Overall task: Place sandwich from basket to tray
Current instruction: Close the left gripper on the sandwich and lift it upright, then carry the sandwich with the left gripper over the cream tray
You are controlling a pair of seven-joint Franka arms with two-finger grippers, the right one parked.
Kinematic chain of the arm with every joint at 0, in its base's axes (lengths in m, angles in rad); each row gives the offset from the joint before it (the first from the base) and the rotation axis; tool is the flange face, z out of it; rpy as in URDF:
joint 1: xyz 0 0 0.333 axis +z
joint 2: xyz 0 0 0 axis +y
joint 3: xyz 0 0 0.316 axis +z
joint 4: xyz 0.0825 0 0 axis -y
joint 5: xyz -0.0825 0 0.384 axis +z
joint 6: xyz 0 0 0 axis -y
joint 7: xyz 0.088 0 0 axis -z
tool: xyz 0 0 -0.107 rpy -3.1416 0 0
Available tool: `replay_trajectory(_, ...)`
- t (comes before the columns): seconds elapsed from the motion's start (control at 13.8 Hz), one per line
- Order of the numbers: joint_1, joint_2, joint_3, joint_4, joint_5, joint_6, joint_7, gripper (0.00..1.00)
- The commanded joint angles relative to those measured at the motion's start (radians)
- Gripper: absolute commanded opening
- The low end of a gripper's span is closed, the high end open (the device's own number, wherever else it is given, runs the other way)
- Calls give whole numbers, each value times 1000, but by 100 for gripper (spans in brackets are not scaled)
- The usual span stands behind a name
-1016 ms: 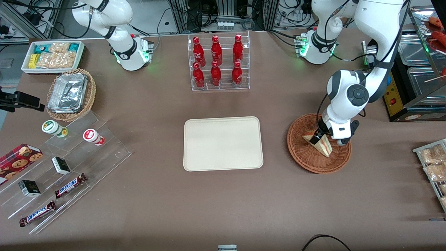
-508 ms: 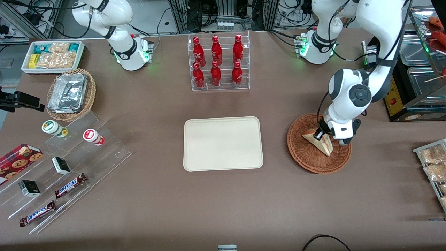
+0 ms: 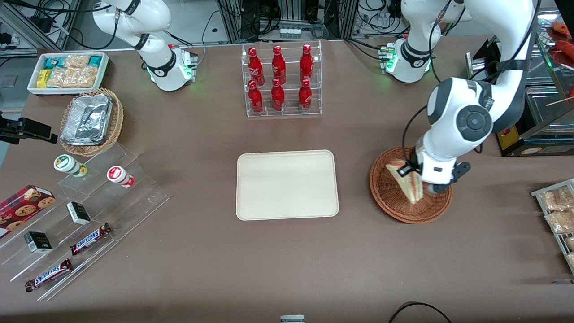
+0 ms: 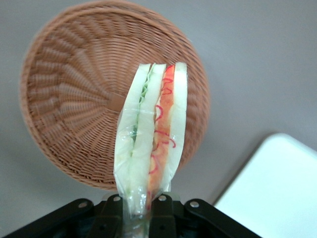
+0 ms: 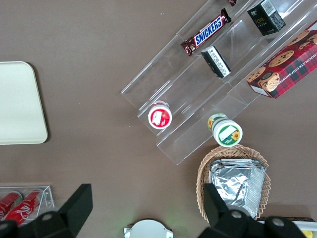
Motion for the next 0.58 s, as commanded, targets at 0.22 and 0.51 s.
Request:
replay_trajectory(0.22, -115, 203, -120, 192, 70, -19, 40, 0)
replay_trajectory(0.51, -267, 373, -120, 366, 142, -20, -134, 0)
